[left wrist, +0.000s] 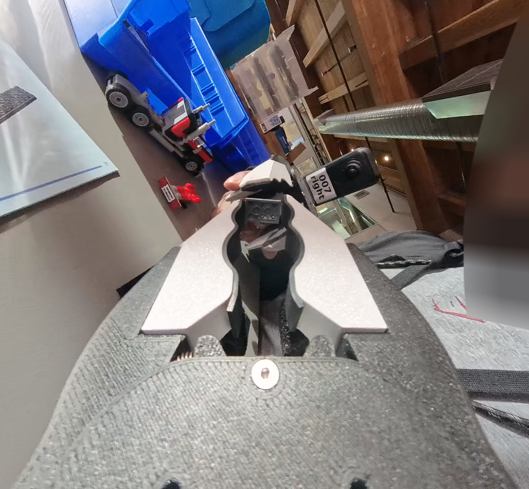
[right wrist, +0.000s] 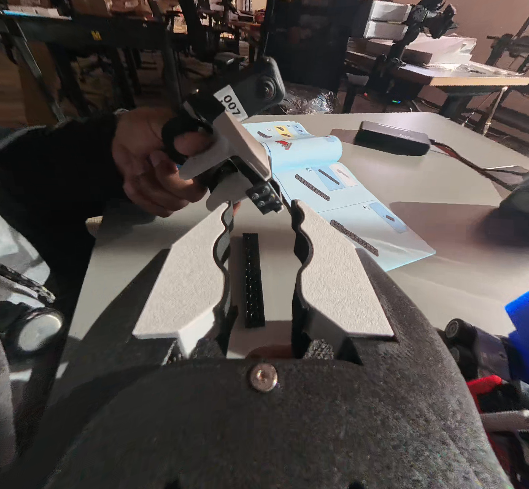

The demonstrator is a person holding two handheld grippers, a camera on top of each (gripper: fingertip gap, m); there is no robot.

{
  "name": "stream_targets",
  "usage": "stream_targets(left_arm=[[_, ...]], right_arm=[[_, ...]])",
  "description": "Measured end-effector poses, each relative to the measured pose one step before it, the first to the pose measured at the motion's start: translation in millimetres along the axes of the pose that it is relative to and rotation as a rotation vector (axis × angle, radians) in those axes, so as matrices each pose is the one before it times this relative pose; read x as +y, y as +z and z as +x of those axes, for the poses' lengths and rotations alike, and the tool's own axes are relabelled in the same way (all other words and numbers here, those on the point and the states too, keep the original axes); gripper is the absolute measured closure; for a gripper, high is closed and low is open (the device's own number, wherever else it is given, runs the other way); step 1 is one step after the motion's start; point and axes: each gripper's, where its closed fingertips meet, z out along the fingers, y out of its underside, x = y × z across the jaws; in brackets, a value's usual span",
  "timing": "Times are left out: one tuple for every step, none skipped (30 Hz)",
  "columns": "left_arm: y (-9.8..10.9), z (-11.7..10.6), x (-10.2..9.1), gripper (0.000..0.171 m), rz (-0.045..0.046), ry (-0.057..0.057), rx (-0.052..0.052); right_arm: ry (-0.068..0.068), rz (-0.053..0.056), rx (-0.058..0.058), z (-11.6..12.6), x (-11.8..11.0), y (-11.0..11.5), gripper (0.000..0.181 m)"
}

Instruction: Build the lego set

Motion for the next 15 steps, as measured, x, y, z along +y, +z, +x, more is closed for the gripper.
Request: stream_targets(left_arm=[[0.29, -0.57, 1.23, 0.145, -0.00734, 0.0032, -0.0068], [0.32, 1.06, 1.21, 0.145, -0.00743, 0.0031, 0.0058], [0.25, 0.79, 1.67, 0.145, -0.01052, 0.0006, 0.0051], [-0.19, -0.55, 1.17, 0.145, -0.00629, 0.0015, -0.0059], [-0.82, -1.01, 0.66, 0.145, -0.00461, 0.007, -0.0108], [-1.22, -1.39, 1.41, 0.145, -0.01106, 0.0159, -0.0168], [-2.99, -3.1, 0.29, 0.144, -0.00742, 0.0282, -0.0331], [-4.96, -7.71, 0.34, 0.143, -0.01626, 0.0472, -0.0672], [-6.33, -11.16, 0.94, 0.141, -0.02505, 0.0662, -0.0916], [-6.55, -11.97, 1.66, 0.14, -0.02886, 0.0677, -0.0922], [-5.52, -10.61, 3.59, 0.14, -0.04052, 0.0636, -0.0778], [-3.84, -8.63, 5.87, 0.14, -0.05539, 0.0749, -0.0653], [-1.7, -5.12, 6.36, 0.139, -0.05723, 0.0832, -0.0459], [0.36, -2.62, 6.6, 0.139, -0.05707, 0.0813, -0.0305], [2.46, -2.16, 6.89, 0.137, -0.05938, 0.073, -0.0238]], right_arm=[[-0.0178, -0.0053, 0.0066, -1.11, 0.33, 2.43, 0.141], [-0.0118, -0.0045, 0.0031, -1.12, 0.27, 1.91, 0.147], [-0.0064, -0.0018, 0.0126, 0.67, -0.06, 1.29, 0.154], [-0.0023, -0.0018, 0.0131, 1.44, 0.23, 0.55, 0.159], [0.0033, -0.0021, 0.0054, 0.76, 0.12, -0.17, 0.162], [0.0081, -0.0027, 0.0058, 1.28, 0.06, -1.34, 0.171], [0.0117, -0.0098, 0.0072, 1.97, 1.16, -2.38, 0.175], [0.015, -0.0187, 0.0071, 2.41, 2.75, -3.28, 0.175], [0.016, -0.0242, 0.0063, 2.55, 3.68, -3.81, 0.175], [0.0153, -0.029, 0.0065, 2.58, 4.8, -3.91, 0.175], [0.0132, -0.035, 0.0127, 3.33, 5.9, -3.85, 0.175], [0.0102, -0.0446, 0.0118, 3.37, 7.56, -3.33, 0.175], [0.0055, -0.0517, 0.0019, 1.66, 8.7, -2.5, 0.175], [-0.0018, -0.0566, -0.0062, 0.16, 9.69, -1.41, 0.174], [-0.0097, -0.0572, -0.0033, 0.03, 9.91, -0.58, 0.174]])
